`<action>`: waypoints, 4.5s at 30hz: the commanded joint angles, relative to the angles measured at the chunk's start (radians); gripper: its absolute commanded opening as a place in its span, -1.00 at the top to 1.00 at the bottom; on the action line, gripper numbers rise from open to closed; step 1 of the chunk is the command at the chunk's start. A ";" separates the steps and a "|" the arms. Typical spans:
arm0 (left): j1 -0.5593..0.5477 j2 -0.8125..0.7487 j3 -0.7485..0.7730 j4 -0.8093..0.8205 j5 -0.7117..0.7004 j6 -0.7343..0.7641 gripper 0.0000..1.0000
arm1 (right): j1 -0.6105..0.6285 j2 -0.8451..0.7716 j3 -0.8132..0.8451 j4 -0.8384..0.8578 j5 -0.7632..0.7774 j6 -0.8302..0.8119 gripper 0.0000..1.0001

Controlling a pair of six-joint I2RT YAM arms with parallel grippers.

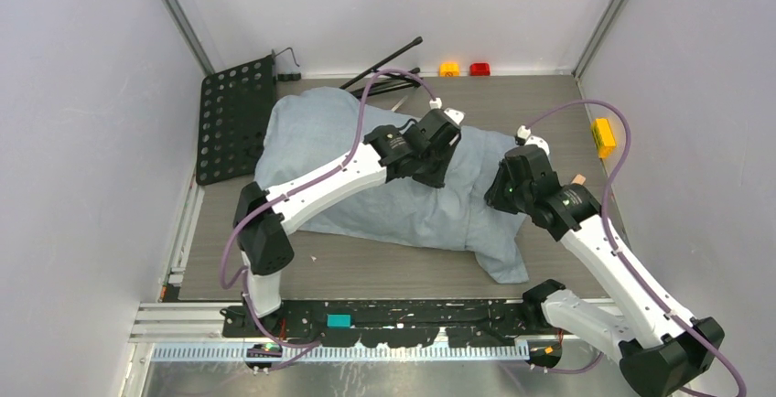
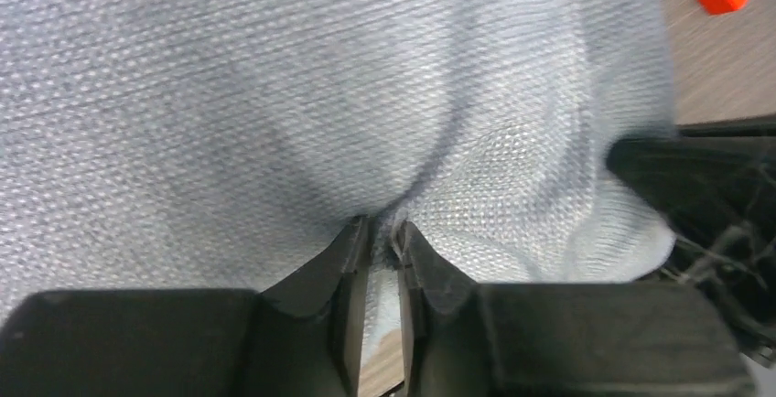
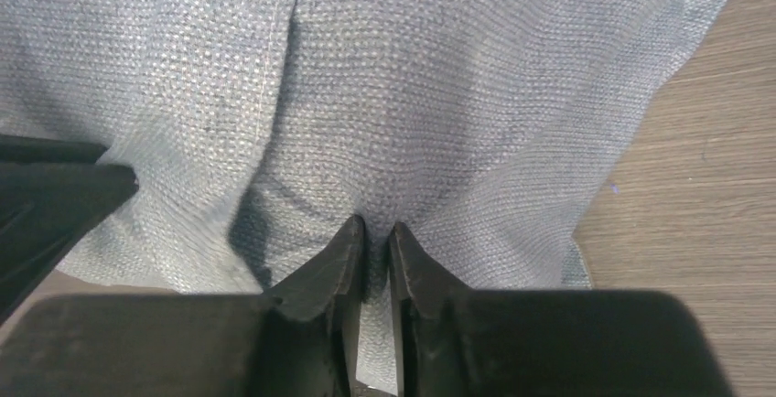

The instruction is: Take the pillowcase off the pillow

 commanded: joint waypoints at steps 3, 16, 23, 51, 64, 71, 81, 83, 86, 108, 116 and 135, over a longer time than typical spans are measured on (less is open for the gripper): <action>0.062 -0.085 -0.084 0.050 -0.029 0.028 1.00 | 0.003 -0.038 -0.013 -0.011 0.109 0.017 0.82; 0.250 -0.288 -0.323 0.038 -0.018 0.106 1.00 | -0.034 -0.108 -0.035 -0.120 0.326 0.131 0.74; 0.249 -0.290 -0.372 0.109 0.119 0.120 1.00 | -0.034 -0.062 0.115 -0.133 0.024 -0.010 -0.53; 0.316 -0.335 -0.412 0.054 0.057 0.167 1.00 | -0.124 -0.120 -0.144 -0.207 0.203 0.360 0.09; 0.303 -0.364 -0.266 -0.091 0.177 0.171 0.63 | -0.131 -0.170 -0.177 0.024 -0.126 0.210 1.00; 0.127 -0.342 -0.156 -0.115 0.014 0.160 0.13 | -0.130 -0.168 -0.288 0.294 -0.372 0.249 1.00; -0.019 -0.214 -0.023 -0.127 -0.068 0.131 -0.56 | -0.131 -0.073 -0.228 0.305 -0.381 0.187 1.00; -0.051 -0.146 0.061 -0.158 -0.119 0.141 -0.61 | -0.131 -0.099 -0.230 0.285 -0.351 0.184 1.00; -0.069 -0.066 0.136 -0.161 -0.154 0.139 -0.71 | -0.131 -0.141 -0.237 0.255 -0.315 0.189 0.99; 0.093 -0.026 -0.165 0.056 -0.220 -0.009 1.00 | -0.131 -0.376 -0.332 -0.018 0.050 0.351 0.99; 0.238 -0.157 -0.171 0.048 -0.188 0.047 1.00 | -0.131 -0.364 -0.349 -0.027 -0.031 0.320 0.99; 0.475 -0.362 -0.309 0.227 0.198 -0.099 1.00 | -0.131 -0.245 -0.408 0.002 0.004 0.474 0.99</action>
